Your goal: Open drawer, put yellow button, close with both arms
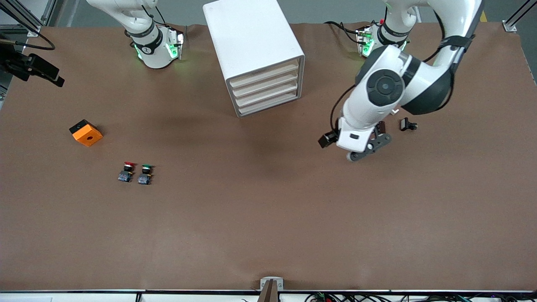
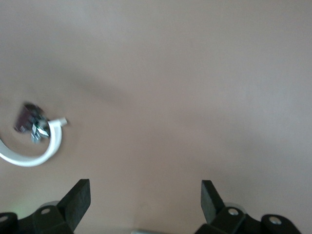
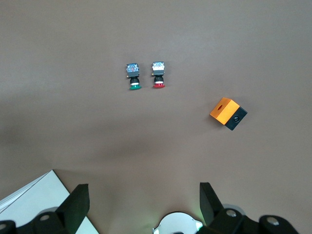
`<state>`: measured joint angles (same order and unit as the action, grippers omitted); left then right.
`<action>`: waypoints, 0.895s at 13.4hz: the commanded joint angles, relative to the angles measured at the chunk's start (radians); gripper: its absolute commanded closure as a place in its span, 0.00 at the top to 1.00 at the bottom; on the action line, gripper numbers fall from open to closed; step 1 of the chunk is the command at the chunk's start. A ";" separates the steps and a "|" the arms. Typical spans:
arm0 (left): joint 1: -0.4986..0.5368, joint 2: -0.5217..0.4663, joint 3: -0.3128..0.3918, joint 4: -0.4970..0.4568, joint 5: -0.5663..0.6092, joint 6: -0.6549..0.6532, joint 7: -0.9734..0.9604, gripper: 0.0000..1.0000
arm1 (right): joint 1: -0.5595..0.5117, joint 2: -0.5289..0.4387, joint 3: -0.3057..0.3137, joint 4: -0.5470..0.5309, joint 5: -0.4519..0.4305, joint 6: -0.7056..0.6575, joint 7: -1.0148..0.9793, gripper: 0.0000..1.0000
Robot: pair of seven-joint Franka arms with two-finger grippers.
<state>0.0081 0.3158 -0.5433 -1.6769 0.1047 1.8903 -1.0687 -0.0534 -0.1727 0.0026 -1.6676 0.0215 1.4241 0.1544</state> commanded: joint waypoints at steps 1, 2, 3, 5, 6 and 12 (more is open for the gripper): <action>0.056 -0.020 -0.007 0.029 0.061 -0.026 0.032 1.00 | -0.022 0.012 0.014 0.031 -0.011 -0.019 -0.009 1.00; 0.068 -0.032 -0.007 0.029 0.110 -0.031 0.039 1.00 | -0.022 0.012 0.014 0.032 -0.011 -0.019 -0.009 1.00; 0.084 -0.035 -0.009 0.039 0.145 -0.033 0.050 1.00 | -0.022 0.012 0.014 0.032 -0.011 -0.021 -0.007 1.00; 0.095 -0.037 -0.006 0.063 0.170 -0.046 0.074 1.00 | -0.022 0.012 0.014 0.032 -0.011 -0.019 -0.009 1.00; 0.111 -0.037 -0.007 0.092 0.185 -0.081 0.104 1.00 | -0.022 0.012 0.014 0.035 -0.011 -0.019 -0.009 1.00; 0.139 -0.184 0.123 0.117 0.135 -0.174 0.476 1.00 | -0.022 0.013 0.014 0.039 -0.011 -0.019 -0.009 1.00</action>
<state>0.1719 0.2249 -0.4924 -1.5393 0.2739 1.7556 -0.7036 -0.0559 -0.1727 0.0025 -1.6575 0.0215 1.4224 0.1544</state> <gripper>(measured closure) 0.000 0.000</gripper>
